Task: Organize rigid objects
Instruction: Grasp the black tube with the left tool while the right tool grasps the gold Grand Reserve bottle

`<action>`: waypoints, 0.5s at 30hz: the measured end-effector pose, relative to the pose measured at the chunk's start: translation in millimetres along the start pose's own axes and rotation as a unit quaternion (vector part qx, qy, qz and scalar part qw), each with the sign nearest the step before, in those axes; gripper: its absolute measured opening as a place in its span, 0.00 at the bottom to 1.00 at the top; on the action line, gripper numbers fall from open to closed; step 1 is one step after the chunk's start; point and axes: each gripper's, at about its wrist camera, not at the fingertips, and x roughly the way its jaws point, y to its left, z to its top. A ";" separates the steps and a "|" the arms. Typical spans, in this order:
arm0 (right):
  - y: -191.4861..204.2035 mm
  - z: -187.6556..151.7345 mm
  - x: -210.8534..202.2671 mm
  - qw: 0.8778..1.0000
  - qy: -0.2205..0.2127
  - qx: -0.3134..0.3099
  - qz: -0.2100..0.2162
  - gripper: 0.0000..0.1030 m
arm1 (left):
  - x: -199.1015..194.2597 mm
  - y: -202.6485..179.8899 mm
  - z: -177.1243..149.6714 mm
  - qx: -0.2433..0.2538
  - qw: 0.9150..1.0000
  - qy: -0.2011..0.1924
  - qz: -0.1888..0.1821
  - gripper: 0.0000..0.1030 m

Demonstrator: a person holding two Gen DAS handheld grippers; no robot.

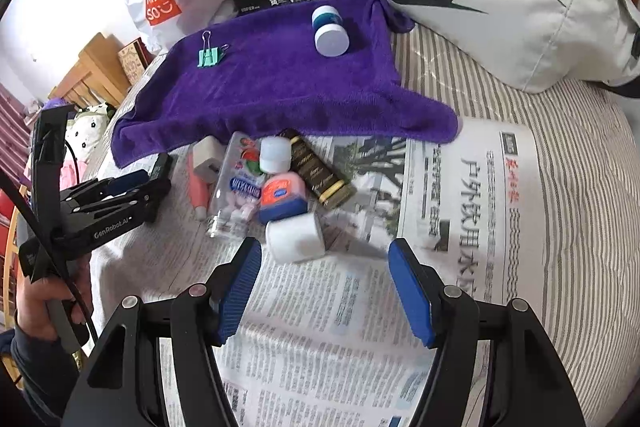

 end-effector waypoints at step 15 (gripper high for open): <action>3.3 44.0 50.8 0.991 0.034 -0.122 -0.049 0.52 | -3.5 1.6 -1.5 0.006 1.000 -0.005 -0.022 0.23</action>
